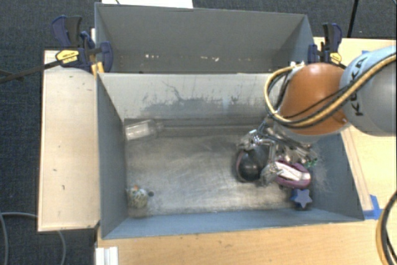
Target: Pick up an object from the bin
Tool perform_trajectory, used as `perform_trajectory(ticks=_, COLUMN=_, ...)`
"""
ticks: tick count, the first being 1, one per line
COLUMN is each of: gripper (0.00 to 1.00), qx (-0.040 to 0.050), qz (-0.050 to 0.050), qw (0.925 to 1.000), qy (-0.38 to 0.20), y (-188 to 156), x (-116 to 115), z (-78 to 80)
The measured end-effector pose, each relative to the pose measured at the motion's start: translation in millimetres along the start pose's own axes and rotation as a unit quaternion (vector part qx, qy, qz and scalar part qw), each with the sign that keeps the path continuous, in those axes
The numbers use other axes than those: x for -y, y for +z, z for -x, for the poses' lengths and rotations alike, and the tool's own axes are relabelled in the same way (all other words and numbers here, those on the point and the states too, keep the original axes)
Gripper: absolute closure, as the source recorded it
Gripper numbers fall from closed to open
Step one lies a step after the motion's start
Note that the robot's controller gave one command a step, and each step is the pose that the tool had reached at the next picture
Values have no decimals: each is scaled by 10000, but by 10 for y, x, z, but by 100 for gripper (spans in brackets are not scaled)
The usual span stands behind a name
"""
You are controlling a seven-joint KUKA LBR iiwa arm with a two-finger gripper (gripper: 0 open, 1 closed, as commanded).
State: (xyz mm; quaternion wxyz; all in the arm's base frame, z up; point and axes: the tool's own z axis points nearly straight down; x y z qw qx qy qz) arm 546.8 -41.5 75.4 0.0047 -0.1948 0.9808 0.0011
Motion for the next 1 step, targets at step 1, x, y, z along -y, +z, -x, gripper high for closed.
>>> perform_trajectory(ticks=1, gripper=100, qx=-7, qz=-24, qw=9946, qy=-1036, y=-1660, x=231, z=-135)
